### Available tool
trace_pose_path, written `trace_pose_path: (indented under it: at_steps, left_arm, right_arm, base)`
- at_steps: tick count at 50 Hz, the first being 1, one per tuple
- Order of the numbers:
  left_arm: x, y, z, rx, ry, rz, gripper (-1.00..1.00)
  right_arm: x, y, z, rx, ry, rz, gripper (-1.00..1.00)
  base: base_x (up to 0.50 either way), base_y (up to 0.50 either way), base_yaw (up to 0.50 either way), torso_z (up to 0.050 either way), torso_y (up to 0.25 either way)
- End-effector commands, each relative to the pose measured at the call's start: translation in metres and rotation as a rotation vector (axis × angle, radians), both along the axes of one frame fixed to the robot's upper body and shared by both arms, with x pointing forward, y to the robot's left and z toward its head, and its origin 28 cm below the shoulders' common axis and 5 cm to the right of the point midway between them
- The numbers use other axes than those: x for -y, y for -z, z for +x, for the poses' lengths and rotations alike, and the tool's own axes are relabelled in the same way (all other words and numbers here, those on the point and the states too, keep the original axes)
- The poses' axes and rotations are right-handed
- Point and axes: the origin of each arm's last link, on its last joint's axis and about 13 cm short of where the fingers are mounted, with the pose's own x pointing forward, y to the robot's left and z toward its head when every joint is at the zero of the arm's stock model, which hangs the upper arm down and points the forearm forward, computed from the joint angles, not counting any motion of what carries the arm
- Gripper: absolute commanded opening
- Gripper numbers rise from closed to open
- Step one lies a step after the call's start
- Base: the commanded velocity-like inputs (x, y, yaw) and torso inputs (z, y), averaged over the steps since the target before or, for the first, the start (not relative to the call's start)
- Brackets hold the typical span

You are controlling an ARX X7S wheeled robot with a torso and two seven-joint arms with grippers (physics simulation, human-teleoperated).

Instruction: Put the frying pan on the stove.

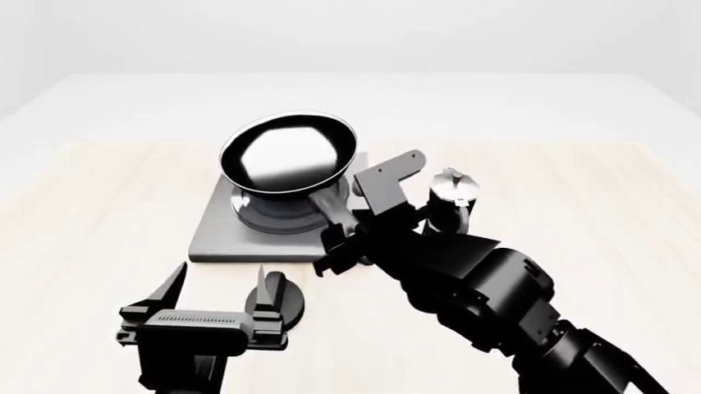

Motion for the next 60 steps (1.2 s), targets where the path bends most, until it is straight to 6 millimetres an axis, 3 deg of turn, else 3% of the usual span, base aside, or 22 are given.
trace_pose_path:
  at_steps: [1, 45, 46, 60]
  left_arm:
    - [0.0, -0.001, 0.0, 0.001, -0.002, 0.002, 1.0]
    - [-0.001, 0.001, 0.0, -0.003, -0.002, 0.0, 1.0]
    - [-0.001, 0.001, 0.0, -0.002, -0.002, 0.003, 1.0]
    - [0.0, -0.001, 0.001, 0.001, 0.0, 0.003, 1.0]
  right_arm:
    - [-0.001, -0.015, 0.007, 0.087, 0.03, -0.008, -1.0]
    - [-0.002, -0.008, 0.015, 0.052, 0.037, -0.004, -1.0]
    - [-0.002, -0.008, 0.016, 0.04, 0.053, -0.001, 1.0]
    - [0.0, -0.017, 0.009, 0.065, 0.032, 0.004, 1.0]
  base:
    - [0.0, 0.0, 0.0, 0.0, 0.0]
    - [0.0, 0.0, 0.0, 0.0, 0.002]
    - [0.0, 0.0, 0.0, 0.0, 0.01]
    - [0.0, 0.0, 0.0, 0.0, 0.0]
